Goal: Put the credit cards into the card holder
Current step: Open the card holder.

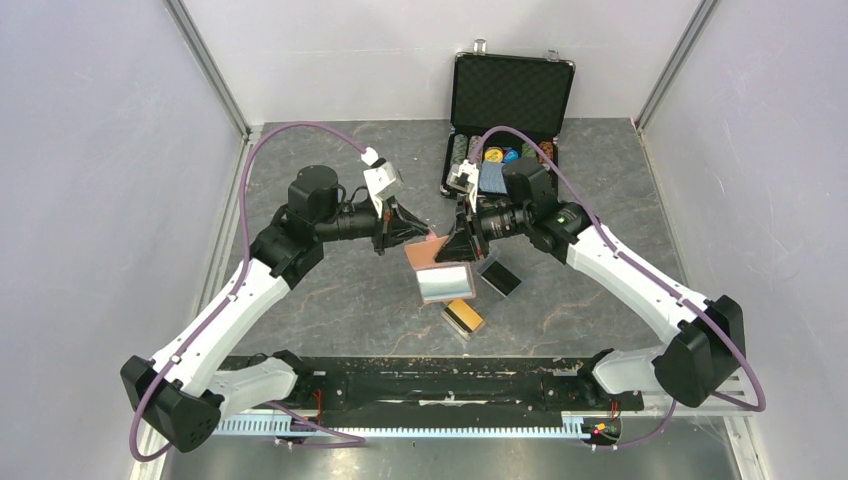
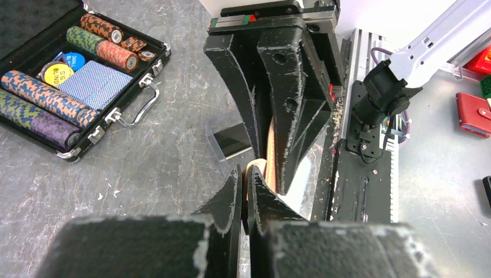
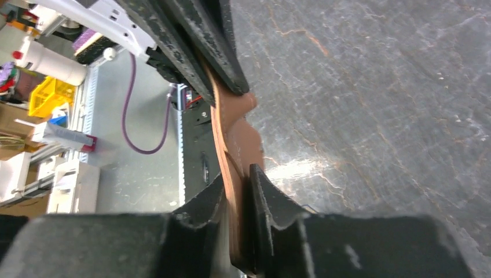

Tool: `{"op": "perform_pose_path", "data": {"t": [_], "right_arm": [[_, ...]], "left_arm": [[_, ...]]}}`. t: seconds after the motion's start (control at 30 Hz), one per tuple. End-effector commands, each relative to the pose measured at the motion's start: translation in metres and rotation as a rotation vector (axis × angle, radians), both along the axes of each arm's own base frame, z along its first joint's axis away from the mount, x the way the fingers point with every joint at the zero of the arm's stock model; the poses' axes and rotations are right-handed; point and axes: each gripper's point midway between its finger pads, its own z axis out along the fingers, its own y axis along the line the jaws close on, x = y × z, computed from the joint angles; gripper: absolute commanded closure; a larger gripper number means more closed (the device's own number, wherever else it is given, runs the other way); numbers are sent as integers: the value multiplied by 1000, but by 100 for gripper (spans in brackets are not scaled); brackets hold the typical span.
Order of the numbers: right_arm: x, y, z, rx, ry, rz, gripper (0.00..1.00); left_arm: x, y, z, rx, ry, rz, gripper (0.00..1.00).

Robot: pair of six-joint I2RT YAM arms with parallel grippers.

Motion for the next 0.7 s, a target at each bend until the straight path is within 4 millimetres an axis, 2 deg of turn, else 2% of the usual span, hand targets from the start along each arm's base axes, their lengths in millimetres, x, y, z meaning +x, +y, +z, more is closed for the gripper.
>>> {"op": "perform_pose_path", "data": {"t": [0.0, 0.03, 0.13, 0.23, 0.3, 0.33, 0.37, 0.53, 0.67], "right_arm": [[17, 1, 20, 6, -69, -79, 94], [19, 1, 17, -4, -66, -93, 100], [25, -1, 12, -26, -55, -138, 100], [39, -7, 11, -41, -47, -210, 100], [50, -15, 12, -44, -38, -261, 100], [57, -21, 13, -42, -34, -289, 100], [62, -26, 15, -34, -24, -312, 100], [85, -57, 25, 23, 14, -417, 100], [92, -68, 33, 53, 33, -442, 100]], "left_arm": [[6, -3, 28, -67, -41, 24, 98], [8, -2, 28, -67, -42, 37, 96], [16, 1, 27, -70, -36, 97, 72], [23, 5, 27, -93, 15, 176, 37], [25, 6, 26, -103, 42, 202, 23], [26, 7, 22, -108, 65, 218, 6], [27, 7, 21, -116, 83, 231, 0], [31, 12, 10, -171, 221, 334, 0], [34, 19, -4, -223, 418, 457, 0]]}}
